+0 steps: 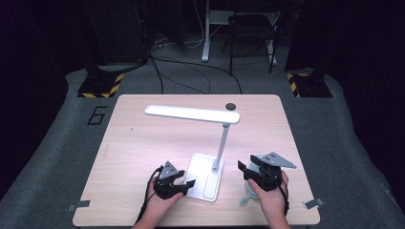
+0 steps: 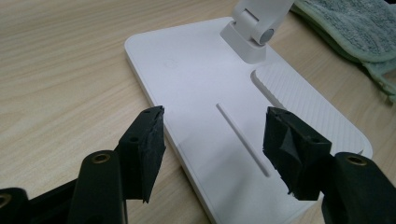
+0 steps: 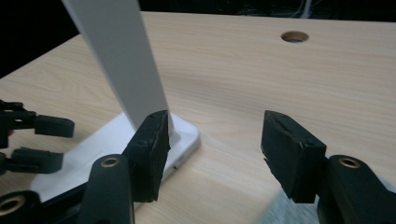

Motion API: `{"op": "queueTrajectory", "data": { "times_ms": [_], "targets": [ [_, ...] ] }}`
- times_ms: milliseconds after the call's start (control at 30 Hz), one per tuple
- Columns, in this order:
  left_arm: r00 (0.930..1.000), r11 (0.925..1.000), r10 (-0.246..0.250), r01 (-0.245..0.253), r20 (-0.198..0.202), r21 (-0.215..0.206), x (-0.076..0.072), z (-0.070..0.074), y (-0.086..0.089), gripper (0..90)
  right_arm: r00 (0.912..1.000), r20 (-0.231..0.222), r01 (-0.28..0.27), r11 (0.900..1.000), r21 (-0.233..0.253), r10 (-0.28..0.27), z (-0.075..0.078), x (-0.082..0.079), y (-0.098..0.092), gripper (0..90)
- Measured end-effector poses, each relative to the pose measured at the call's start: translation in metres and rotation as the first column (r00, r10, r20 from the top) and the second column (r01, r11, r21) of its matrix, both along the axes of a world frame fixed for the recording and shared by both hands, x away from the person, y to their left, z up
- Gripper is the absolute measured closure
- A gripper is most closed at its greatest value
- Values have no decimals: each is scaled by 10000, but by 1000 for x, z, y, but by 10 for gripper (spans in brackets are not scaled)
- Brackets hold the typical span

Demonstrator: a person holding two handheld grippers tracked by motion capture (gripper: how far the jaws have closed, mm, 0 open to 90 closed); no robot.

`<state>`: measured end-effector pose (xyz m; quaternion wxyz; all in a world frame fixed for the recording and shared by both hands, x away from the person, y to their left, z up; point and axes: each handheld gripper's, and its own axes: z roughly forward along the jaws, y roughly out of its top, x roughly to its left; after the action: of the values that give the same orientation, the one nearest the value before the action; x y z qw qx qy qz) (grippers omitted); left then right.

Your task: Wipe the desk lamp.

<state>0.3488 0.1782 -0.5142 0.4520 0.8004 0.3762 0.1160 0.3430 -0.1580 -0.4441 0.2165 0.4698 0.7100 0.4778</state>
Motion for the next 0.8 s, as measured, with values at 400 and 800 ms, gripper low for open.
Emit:
{"op": "queueTrajectory", "data": {
  "times_ms": [400, 800],
  "targets": [
    [10000, 10000, -52, 52, 81, 73, 0, -2, 0, 385, 9922, 312, -1198, 9925, -237, 1205, 17, 14, 46, 415],
    [10000, 10000, 9, -9, -9, 43, 1, -3, -3, 385, 9872, 527, -1465, 9868, -682, 1502, 21, 25, 75, 426]
  ]
}}
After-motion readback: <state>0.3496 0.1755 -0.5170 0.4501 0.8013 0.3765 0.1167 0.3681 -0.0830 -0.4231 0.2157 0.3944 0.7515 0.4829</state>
